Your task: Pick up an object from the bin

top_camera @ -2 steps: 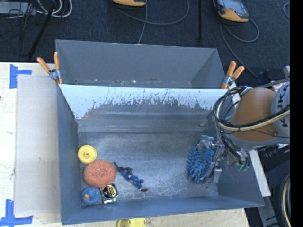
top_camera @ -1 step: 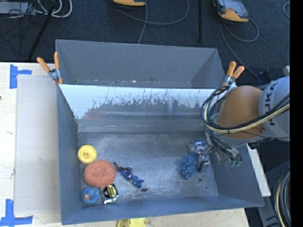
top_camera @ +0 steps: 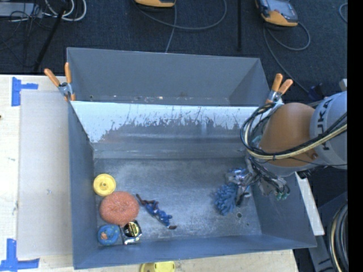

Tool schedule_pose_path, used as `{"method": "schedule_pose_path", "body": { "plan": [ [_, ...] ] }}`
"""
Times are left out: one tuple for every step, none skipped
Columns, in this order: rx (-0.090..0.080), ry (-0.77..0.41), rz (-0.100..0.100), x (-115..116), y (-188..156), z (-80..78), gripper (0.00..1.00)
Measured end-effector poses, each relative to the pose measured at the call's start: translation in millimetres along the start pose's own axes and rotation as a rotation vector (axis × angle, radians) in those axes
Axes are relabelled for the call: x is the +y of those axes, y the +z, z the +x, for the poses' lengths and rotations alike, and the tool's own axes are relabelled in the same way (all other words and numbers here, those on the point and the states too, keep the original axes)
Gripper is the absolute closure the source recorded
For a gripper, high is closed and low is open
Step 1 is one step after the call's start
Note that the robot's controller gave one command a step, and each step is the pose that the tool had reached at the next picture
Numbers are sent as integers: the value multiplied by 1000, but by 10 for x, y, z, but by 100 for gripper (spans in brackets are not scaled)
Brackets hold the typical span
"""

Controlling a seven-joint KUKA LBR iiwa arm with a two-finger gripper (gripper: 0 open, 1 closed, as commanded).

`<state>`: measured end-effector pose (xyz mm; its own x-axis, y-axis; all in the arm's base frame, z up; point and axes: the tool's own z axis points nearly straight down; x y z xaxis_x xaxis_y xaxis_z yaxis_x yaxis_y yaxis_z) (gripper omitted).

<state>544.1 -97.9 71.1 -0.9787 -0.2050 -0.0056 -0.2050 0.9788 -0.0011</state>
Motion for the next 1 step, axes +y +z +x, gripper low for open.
{"method": "schedule_pose_path", "body": {
  "plan": [
    [3,1,-1,125,-1495,127,100]
  ]
}}
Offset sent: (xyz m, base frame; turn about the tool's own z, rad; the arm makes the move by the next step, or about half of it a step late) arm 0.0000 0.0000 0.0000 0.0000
